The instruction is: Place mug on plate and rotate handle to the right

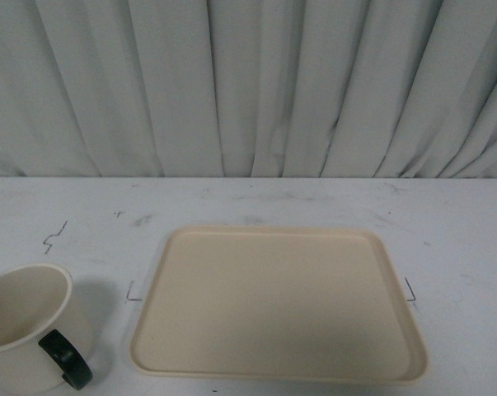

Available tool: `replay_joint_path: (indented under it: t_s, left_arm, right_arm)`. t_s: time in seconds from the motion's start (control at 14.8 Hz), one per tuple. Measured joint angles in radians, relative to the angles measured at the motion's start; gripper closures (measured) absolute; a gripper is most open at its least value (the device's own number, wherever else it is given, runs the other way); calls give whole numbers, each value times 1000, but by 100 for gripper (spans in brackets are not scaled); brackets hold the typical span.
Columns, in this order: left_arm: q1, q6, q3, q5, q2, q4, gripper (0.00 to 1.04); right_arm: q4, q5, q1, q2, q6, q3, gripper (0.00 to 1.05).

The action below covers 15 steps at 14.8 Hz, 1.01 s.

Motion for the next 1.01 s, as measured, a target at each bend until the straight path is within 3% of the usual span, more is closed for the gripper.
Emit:
replay_joint_path:
  t_s: [0.2, 0.34, 0.41, 0.54, 0.81, 1.01]
  left_arm:
    - [0, 0, 0, 0, 0, 0, 7]
    - [-72, -20, 148, -207, 219, -303, 7]
    - [-31, -5, 226, -217, 346, -365, 7]
    - [31, 23, 343, -156, 540, -403, 7]
    - [50, -9, 519, 59, 1034, -353, 7]
    - [60, -17, 534, 72, 1283, -244, 7]
  right_arm:
    - [0, 0, 0, 0, 0, 0, 6]
    - [0, 0, 0, 0, 1, 0, 6]
    - [1, 0, 0, 0, 1, 0, 6]
    - [0, 0, 0, 0, 1, 0, 6]
    - [0, 0, 0, 0, 1, 0, 6]
    - [0, 0, 0, 0, 1, 0, 6]
